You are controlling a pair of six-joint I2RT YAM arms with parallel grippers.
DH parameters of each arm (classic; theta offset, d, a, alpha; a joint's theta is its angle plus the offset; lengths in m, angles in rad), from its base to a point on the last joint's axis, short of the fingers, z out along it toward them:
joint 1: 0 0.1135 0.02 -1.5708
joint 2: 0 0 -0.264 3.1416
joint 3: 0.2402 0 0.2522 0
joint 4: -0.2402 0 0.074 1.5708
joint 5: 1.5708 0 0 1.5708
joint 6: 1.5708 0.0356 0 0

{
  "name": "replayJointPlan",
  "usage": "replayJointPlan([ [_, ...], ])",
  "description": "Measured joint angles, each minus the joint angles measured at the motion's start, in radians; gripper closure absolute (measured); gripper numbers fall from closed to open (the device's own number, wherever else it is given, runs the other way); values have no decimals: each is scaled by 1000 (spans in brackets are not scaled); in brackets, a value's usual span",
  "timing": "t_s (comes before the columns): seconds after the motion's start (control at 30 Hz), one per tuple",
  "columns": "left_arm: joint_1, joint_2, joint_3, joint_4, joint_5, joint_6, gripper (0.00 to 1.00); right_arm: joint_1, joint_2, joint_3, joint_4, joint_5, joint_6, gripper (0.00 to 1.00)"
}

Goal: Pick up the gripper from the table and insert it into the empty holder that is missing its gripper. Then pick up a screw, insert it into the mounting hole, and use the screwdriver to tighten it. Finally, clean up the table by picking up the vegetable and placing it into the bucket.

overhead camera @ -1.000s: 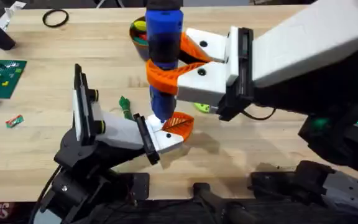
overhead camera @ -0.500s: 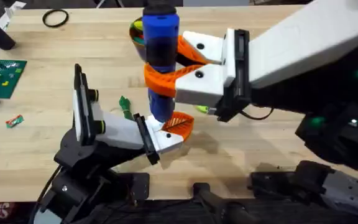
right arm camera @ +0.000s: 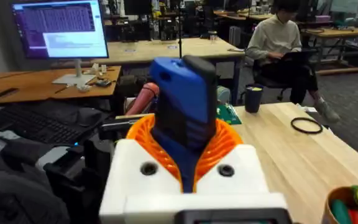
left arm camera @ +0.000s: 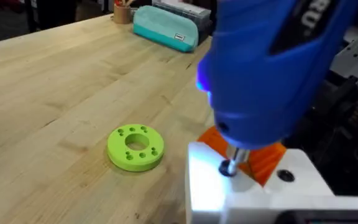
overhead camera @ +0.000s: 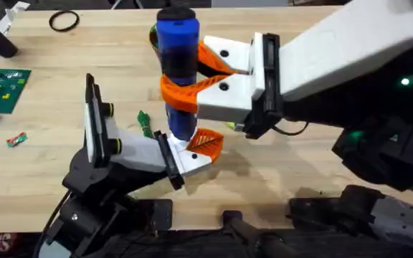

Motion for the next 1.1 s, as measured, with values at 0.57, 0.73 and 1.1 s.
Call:
replayJointPlan([
  [0.57,0,0,0,0,0,0,978,-18,-22,0,-30,-12,0,950],
  [0.73,0,0,0,0,0,0,978,-18,-14,0,-33,-12,0,950],
  [1.1,0,0,0,0,0,0,978,-20,-2,0,-32,-12,0,950],
])
